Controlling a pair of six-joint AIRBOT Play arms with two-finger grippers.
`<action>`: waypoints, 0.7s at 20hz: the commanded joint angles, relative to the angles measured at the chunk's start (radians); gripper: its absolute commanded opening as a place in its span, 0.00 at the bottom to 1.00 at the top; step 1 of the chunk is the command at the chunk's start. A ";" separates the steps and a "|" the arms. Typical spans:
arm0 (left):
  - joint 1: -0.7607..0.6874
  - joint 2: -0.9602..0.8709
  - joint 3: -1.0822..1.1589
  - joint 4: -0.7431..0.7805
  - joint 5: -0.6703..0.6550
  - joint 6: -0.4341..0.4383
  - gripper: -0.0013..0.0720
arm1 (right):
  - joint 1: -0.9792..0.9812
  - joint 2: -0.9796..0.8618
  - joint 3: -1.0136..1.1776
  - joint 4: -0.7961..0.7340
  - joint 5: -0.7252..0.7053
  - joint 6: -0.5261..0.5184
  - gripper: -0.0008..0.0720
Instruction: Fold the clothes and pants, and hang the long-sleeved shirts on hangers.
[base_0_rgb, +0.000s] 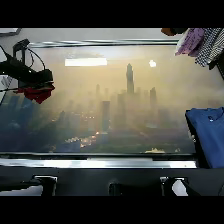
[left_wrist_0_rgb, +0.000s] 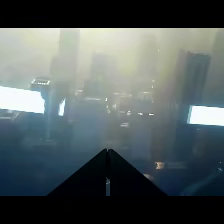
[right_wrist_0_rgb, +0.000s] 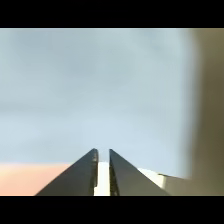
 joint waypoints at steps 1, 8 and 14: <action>-0.008 0.004 -0.001 -0.011 -0.002 0.043 0.04 | 0.040 0.035 0.014 0.505 -0.204 -0.388 0.16; -0.083 0.251 -0.346 -0.011 0.116 0.106 0.04 | 0.652 0.035 0.014 0.534 -0.150 -0.574 0.06; -0.100 0.423 -0.593 0.019 0.127 0.106 0.04 | 0.903 0.035 0.014 0.456 -0.147 -0.574 0.06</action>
